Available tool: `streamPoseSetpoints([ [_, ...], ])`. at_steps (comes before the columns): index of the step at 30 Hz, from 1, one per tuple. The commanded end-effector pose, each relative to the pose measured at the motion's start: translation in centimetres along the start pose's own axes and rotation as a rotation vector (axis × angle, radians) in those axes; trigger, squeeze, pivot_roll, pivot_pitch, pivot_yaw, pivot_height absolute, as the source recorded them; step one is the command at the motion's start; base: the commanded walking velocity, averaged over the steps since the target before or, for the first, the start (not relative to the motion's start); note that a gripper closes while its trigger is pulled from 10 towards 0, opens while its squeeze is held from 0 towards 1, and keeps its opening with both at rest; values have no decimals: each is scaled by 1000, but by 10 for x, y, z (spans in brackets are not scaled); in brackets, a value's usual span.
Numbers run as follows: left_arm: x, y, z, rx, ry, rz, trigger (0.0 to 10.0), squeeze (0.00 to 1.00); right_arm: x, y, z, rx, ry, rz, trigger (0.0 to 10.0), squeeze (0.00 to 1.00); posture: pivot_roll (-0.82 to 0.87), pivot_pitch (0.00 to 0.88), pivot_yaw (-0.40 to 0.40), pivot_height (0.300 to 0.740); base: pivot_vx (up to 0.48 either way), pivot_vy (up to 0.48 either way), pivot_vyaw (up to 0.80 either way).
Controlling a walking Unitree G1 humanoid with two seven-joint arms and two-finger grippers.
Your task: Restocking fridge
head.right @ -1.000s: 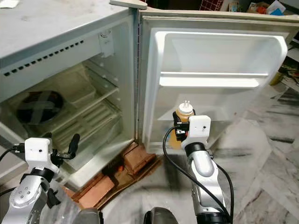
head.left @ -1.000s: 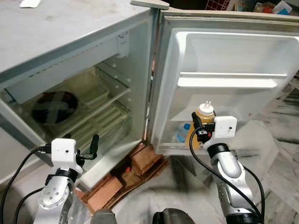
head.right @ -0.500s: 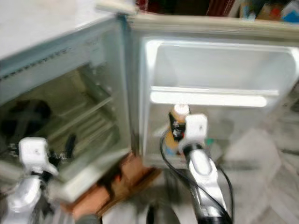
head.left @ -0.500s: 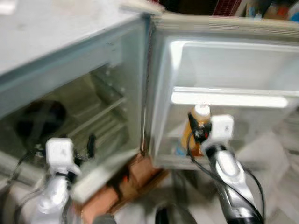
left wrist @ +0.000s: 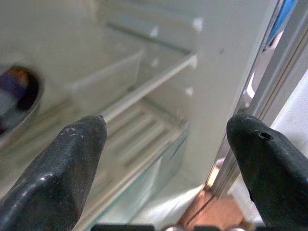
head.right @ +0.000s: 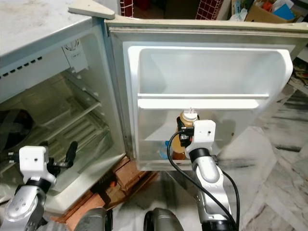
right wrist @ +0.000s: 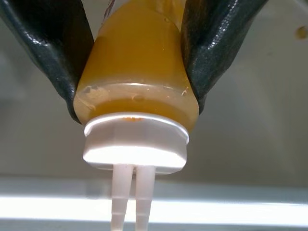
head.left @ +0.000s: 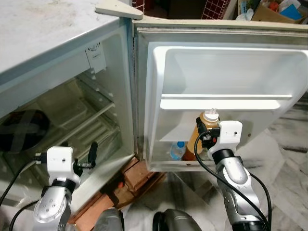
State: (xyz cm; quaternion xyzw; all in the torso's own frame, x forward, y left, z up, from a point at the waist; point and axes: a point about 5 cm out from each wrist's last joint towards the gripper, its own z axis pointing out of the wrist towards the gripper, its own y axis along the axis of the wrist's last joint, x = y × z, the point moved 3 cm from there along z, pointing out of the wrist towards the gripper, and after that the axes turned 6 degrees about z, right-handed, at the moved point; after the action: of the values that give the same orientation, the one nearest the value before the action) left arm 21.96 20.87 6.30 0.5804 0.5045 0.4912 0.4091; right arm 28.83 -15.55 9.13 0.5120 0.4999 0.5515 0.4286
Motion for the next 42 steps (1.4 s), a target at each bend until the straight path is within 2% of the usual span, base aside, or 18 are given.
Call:
streamPoseSetpoints([
  [1, 5, -2, -4, 22, 20, 2, 10000, 0, 4, 4, -3, -3, 33, 25, 10000, 0, 91, 142, -63, 740, 0, 0, 0],
  [5, 9, -8, -17, 51, 24, 6, 10000, 0, 15, 0, -13, 48, 137, 68, 10000, 0, 94, 148, -68, 740, 0, 0, 0],
  [8, 9, -13, -20, 68, 32, 11, 10000, 0, 15, -6, -15, 70, 144, 75, 10000, 0, 97, 149, -70, 740, 0, 0, 0],
  [14, 4, -10, -18, 59, 13, 37, 10000, 0, 19, -8, -12, 89, 159, 87, 10000, 0, 100, 150, -70, 715, 0, 0, 0],
  [29, 3, -9, -10, 61, 6, 52, 10000, 0, 22, -3, -10, 67, 180, 83, 10000, 0, 94, 149, -72, 634, 0, 0, 0],
  [42, 3, -5, -2, 51, -3, 64, 10000, 0, 31, 2, -5, 36, 234, 61, 10000, 0, 90, 151, -72, 630, 0, 0, 0],
])
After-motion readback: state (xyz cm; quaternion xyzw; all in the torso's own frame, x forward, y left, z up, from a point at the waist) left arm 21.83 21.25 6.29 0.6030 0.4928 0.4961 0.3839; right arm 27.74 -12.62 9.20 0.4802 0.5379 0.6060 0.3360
